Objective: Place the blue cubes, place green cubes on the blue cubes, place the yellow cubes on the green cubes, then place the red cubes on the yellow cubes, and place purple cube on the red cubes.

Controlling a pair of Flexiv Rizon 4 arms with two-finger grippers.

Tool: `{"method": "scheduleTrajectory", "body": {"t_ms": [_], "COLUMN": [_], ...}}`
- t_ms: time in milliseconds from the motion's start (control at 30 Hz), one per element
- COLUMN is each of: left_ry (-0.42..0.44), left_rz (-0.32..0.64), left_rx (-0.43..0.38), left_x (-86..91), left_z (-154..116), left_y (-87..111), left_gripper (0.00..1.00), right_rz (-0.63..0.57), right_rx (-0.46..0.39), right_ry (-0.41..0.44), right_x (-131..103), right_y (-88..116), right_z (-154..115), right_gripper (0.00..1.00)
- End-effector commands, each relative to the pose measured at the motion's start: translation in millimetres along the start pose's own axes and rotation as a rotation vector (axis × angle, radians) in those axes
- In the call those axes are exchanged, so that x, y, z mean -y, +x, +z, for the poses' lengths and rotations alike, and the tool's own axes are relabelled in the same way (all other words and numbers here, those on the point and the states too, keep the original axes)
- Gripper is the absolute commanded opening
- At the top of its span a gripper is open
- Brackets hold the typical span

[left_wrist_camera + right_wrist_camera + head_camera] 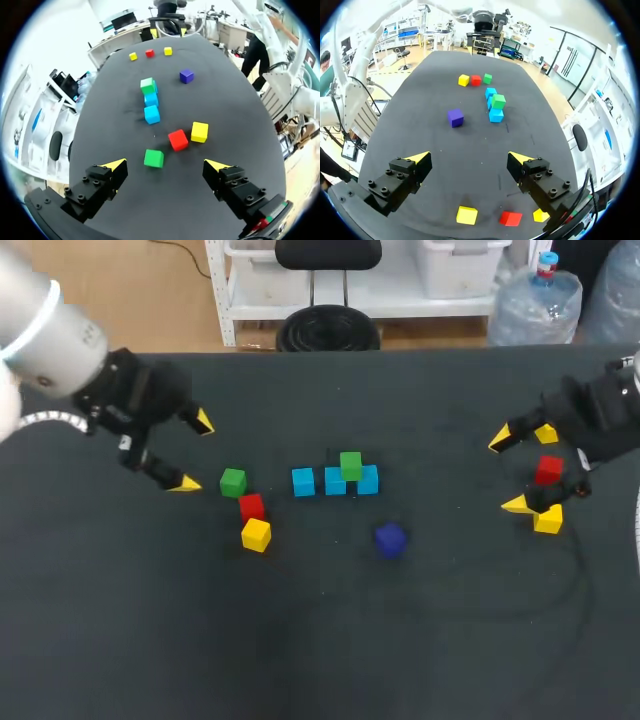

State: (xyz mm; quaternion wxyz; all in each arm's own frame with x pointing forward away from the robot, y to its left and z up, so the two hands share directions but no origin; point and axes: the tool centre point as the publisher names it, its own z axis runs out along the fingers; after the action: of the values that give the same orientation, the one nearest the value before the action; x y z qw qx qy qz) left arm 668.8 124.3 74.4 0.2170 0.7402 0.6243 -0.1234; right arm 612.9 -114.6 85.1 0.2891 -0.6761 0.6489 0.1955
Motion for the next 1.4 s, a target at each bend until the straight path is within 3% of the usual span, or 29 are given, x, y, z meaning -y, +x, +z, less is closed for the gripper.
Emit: {"method": "scheduleTrajectory", "body": {"t_ms": [33,500,1400], "left_ry": [0.086,0.153,0.192], "left_rz": [0.027,0.107,0.115], "left_rx": [-0.002,0.009,0.026], "left_x": [-14.3,-20.9,-23.3], "left_z": [17.1,44.4,73.6], "left_y": [-2.0,2.9,23.9], "left_gripper": [1.00,1.00,1.00], "right_rz": [-0.001,-0.001,-0.001], "right_rx": [0.003,0.003,0.003], "right_ry": [0.001,0.001,0.001], "right_x": [0.0,0.0,0.0], "right_y": [0.6,0.6,0.6], "right_z": [0.7,0.7,0.7], "right_gripper": [1.00,1.00,1.00]}}
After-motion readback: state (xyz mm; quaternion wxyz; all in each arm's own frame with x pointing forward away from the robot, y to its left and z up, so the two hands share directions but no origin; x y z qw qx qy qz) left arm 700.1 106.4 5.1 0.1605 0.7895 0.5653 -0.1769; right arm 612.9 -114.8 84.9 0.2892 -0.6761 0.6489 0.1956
